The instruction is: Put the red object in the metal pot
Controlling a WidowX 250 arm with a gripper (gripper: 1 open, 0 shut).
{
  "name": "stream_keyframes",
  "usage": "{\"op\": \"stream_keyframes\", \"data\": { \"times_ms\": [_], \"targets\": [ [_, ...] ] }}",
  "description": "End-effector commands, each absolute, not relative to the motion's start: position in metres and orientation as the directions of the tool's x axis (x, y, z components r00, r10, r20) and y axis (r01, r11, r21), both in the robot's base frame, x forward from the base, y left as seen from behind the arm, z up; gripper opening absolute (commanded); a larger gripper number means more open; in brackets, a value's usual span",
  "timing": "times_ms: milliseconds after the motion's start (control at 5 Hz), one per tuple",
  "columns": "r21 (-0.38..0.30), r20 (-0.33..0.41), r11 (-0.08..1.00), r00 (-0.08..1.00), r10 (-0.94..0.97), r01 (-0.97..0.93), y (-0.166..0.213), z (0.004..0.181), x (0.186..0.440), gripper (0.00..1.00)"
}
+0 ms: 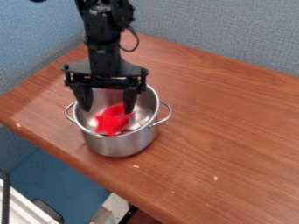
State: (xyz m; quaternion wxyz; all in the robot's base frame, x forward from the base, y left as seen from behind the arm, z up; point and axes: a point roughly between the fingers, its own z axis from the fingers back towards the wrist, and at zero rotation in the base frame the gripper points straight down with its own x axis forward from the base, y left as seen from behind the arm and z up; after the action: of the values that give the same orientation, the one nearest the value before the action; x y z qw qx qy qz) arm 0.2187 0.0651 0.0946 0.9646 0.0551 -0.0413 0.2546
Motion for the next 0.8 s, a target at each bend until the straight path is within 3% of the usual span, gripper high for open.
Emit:
{"op": "stream_keyframes", "data": {
  "times_ms": [0, 400, 600],
  "targets": [
    [0.080, 0.146, 0.877, 0.876, 0.460, -0.474, 0.067, 0.102, 0.227, 1.00],
    [0.079, 0.178, 0.898, 0.892, 0.415, -0.433, 0.069, 0.103, 0.241, 1.00],
    [0.086, 0.171, 0.883, 0.880, 0.443, -0.462, 0.075, 0.083, 0.241, 1.00]
  ]
}}
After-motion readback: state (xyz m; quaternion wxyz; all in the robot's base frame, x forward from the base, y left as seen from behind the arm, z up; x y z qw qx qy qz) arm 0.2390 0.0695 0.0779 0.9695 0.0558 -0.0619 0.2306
